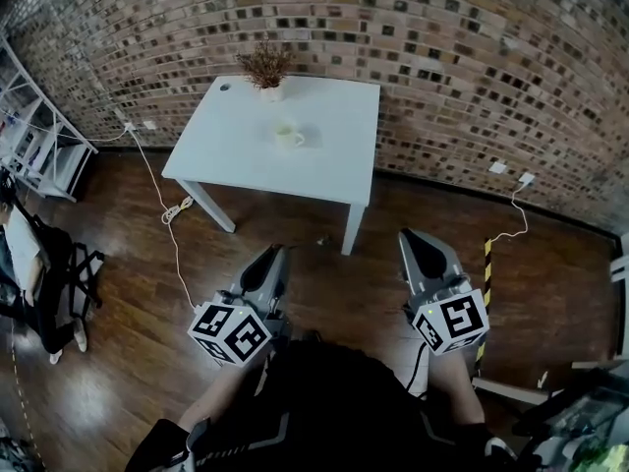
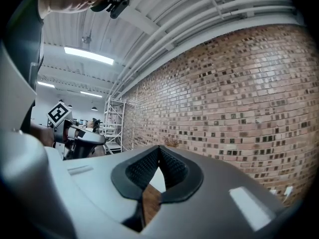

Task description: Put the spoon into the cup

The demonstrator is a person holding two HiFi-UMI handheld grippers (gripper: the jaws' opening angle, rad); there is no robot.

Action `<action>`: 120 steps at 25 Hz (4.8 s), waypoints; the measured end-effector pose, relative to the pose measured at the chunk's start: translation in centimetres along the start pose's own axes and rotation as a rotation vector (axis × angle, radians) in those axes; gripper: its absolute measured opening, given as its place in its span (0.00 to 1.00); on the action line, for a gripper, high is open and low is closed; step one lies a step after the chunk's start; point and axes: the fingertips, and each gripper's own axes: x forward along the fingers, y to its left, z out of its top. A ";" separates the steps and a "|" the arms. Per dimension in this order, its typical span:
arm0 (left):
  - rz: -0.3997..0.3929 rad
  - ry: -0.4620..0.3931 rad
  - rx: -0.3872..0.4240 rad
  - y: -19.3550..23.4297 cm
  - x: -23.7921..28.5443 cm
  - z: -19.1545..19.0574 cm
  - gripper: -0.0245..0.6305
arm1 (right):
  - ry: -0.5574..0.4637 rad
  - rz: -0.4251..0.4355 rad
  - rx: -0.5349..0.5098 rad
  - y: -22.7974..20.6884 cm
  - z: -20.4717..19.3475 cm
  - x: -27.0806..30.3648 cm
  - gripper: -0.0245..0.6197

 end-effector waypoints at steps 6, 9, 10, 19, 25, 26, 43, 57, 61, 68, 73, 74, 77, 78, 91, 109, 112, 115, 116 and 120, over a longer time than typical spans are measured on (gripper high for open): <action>-0.041 0.030 -0.014 4.1 2.7 1.4 0.10 | 0.018 -0.037 0.015 0.1 -0.1 4.9 0.05; -0.034 0.038 -0.016 5.1 4.2 2.1 0.10 | 0.036 -0.030 0.021 -0.6 -0.6 6.7 0.05; -0.029 0.035 -0.017 5.4 4.8 2.2 0.10 | 0.041 -0.025 0.023 -1.0 -0.8 7.2 0.05; -0.001 0.016 0.009 6.1 11.4 3.3 0.10 | 0.009 0.011 0.005 -6.9 -0.4 11.8 0.05; 0.029 -0.001 0.029 5.4 17.1 4.7 0.10 | -0.010 0.052 0.001 -11.5 0.2 13.9 0.05; 0.037 0.001 0.026 5.4 17.7 4.6 0.10 | -0.009 0.062 0.000 -12.0 0.1 14.3 0.05; 0.000 0.033 -0.026 15.4 26.6 7.7 0.10 | 0.051 0.022 0.020 -15.0 -1.4 26.8 0.05; 0.057 0.053 -0.044 26.6 28.5 11.2 0.10 | 0.101 0.052 0.022 -13.0 -2.3 37.5 0.05; 0.114 0.063 -0.039 28.1 29.6 11.8 0.10 | 0.096 0.085 0.023 -13.7 -2.5 39.3 0.05; 0.173 0.076 0.012 28.2 31.8 13.1 0.10 | 0.063 0.160 0.046 -15.2 -2.4 42.2 0.05; 0.184 0.076 0.016 29.4 32.5 13.5 0.10 | 0.078 0.170 0.046 -16.0 -3.1 44.3 0.05; 0.187 0.084 0.007 30.0 32.4 13.4 0.10 | 0.085 0.169 0.044 -15.8 -3.2 44.7 0.05; 0.168 0.112 0.013 31.4 32.4 13.2 0.10 | 0.108 0.161 0.025 -14.7 -3.8 45.8 0.05; 0.154 0.129 0.020 31.9 32.7 13.1 0.10 | 0.119 0.148 0.021 -14.6 -4.1 46.2 0.05; 0.092 0.371 -0.071 39.6 36.4 4.8 0.10 | 0.259 0.030 0.020 -13.3 -8.4 49.6 0.05; 0.112 0.512 -0.069 40.7 38.2 -1.4 0.10 | 0.376 -0.017 0.085 -14.3 -14.6 49.9 0.05; 0.097 0.535 -0.093 40.5 38.2 -2.7 0.10 | 0.387 -0.019 0.085 -14.3 -15.1 49.7 0.05; 0.105 0.542 -0.095 40.6 38.4 -3.2 0.10 | 0.390 -0.022 0.084 -14.4 -15.2 49.4 0.05; 0.109 0.544 -0.090 40.6 38.4 -3.3 0.10 | 0.388 -0.023 0.083 -14.5 -15.2 49.3 0.05; 0.133 0.537 -0.070 40.8 38.4 -3.4 0.10 | 0.388 -0.027 0.080 -14.8 -15.1 48.7 0.05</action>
